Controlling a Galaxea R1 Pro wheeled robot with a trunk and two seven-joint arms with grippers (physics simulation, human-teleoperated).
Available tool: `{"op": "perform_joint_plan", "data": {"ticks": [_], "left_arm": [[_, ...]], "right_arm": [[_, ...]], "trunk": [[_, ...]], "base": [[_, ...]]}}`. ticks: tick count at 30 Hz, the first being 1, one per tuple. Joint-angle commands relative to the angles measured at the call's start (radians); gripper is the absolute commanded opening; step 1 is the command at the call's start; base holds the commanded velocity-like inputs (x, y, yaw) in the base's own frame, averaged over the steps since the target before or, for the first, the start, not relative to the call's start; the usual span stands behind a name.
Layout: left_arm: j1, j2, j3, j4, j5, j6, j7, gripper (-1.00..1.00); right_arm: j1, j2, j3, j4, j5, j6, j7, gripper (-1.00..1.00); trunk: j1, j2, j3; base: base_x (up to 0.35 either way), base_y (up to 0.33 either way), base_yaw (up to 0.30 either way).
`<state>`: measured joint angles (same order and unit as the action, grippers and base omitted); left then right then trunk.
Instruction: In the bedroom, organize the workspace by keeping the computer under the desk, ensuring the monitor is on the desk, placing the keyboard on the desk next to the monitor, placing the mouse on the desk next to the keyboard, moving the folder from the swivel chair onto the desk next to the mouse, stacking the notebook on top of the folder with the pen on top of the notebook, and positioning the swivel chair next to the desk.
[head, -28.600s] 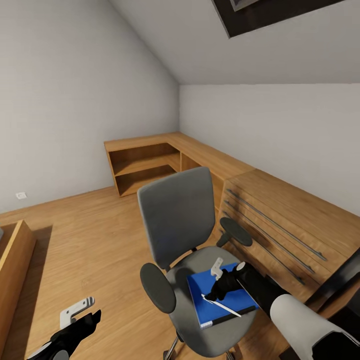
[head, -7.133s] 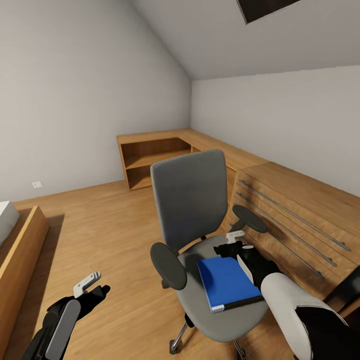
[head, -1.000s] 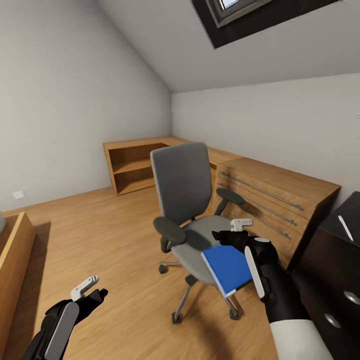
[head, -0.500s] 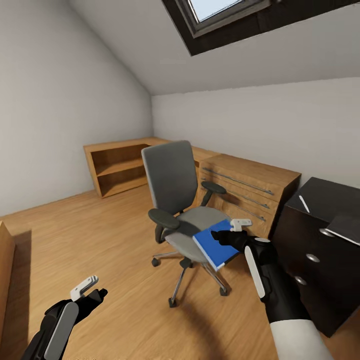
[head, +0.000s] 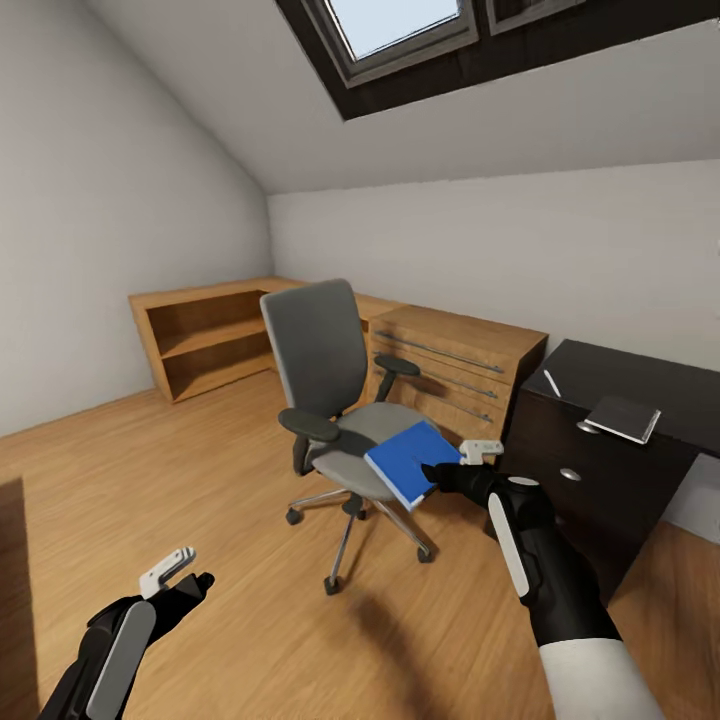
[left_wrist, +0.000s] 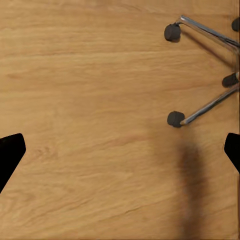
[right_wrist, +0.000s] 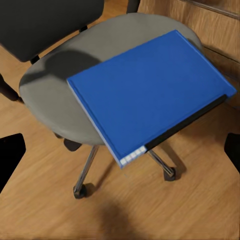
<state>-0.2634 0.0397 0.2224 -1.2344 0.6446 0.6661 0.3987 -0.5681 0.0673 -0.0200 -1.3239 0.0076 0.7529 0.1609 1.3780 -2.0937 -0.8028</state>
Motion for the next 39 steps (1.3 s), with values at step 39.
{"op": "perform_joint_plan", "data": {"ticks": [39], "left_arm": [[0.020, -0.008, 0.003, -0.229, 0.019, 0.010, 0.014, 1.00]], "right_arm": [[-0.001, -0.011, -0.288, 0.172, -0.453, -0.185, 0.007, 1.00]], "trunk": [[0.130, -0.238, -0.107]], "base": [[-0.001, 0.000, -0.002]]}}
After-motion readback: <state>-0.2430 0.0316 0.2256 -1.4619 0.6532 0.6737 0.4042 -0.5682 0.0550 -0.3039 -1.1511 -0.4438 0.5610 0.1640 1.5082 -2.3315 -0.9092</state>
